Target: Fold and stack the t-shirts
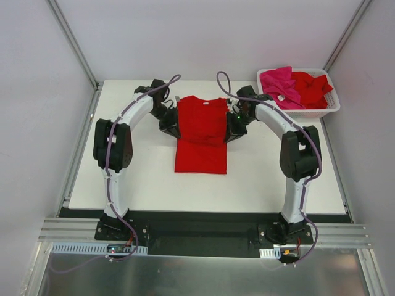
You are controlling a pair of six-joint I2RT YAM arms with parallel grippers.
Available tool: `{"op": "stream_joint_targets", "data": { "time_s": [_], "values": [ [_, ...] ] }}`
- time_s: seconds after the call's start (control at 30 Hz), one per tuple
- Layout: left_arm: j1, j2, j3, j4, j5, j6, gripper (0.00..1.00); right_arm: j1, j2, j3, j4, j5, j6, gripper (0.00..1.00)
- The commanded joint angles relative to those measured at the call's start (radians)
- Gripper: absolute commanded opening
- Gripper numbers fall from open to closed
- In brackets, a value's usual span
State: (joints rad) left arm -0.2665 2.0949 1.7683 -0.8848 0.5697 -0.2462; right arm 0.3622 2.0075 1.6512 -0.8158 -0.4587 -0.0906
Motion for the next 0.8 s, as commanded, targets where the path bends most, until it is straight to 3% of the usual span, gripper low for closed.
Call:
{"op": "stream_joint_targets", "data": {
  "time_s": [0.0,0.77],
  "values": [
    [0.012,0.017,0.049,-0.028,0.015,0.028,0.0,-0.019,0.005,0.059,-0.032,-0.021,-0.014,0.01],
    [0.047,0.108,0.125,-0.026,0.05,0.03,0.0,-0.046,0.089,0.133,-0.039,-0.037,-0.012,0.01]
  ]
}}
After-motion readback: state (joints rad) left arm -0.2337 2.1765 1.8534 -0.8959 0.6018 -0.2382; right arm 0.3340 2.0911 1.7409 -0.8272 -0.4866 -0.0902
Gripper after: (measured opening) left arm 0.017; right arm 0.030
